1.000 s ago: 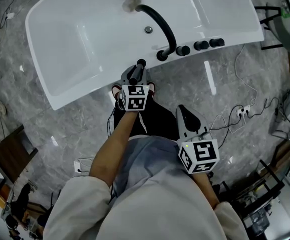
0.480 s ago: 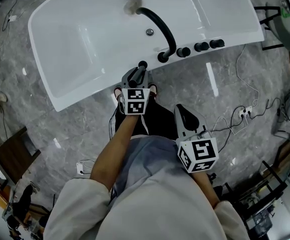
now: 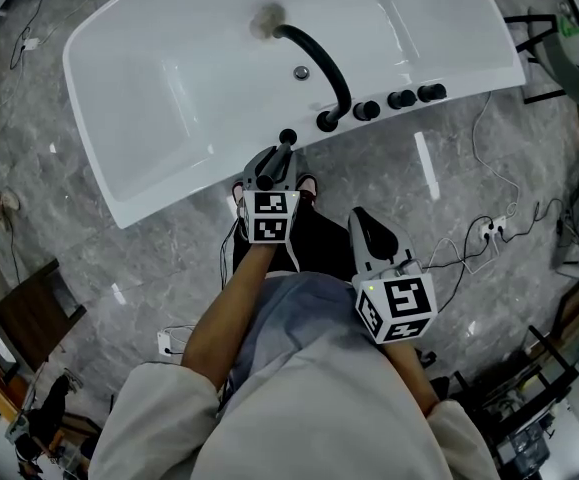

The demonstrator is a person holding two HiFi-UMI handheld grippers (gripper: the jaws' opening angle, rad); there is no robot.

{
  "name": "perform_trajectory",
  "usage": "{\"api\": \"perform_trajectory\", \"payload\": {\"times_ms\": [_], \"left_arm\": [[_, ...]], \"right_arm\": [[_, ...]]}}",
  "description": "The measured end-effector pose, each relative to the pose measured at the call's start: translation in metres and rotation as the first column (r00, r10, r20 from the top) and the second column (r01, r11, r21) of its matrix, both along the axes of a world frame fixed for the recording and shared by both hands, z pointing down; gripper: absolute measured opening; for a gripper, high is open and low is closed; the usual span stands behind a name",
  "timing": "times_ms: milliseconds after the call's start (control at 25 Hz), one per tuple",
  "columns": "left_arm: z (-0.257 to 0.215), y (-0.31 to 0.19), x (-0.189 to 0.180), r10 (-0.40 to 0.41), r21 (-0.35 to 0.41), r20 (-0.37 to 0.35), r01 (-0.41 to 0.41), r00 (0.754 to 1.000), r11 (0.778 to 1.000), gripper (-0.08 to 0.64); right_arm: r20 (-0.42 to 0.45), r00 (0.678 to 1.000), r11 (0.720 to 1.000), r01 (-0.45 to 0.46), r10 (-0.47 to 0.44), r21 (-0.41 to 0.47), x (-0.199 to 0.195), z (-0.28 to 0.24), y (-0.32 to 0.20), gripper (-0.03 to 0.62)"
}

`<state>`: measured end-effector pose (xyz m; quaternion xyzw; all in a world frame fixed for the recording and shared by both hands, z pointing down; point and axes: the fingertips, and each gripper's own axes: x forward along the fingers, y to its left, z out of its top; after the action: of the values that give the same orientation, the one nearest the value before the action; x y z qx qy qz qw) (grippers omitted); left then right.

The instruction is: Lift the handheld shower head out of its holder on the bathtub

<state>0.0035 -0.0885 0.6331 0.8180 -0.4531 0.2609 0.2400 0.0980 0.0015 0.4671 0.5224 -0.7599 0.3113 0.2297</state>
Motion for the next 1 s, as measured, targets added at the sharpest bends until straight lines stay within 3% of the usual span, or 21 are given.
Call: {"api": "perform_trajectory", "payload": {"times_ms": [760,1000], "left_arm": [[-0.038,0.010,-0.007,0.045,0.033,-0.006,-0.044,0.999,0.998,0.138],[-0.054,0.010,-0.005,0.109,0.083,0.035,-0.111,0.993,0.990,0.138]], "right_arm": [[0.022,1.000,0.998,0.013,-0.015,0.066,-0.010,-0.024,-0.025,0.018],[0.027,0.999,0.996,0.014,-0.016,0.087,-0.012,-0.031,-0.032,0.018]]}}
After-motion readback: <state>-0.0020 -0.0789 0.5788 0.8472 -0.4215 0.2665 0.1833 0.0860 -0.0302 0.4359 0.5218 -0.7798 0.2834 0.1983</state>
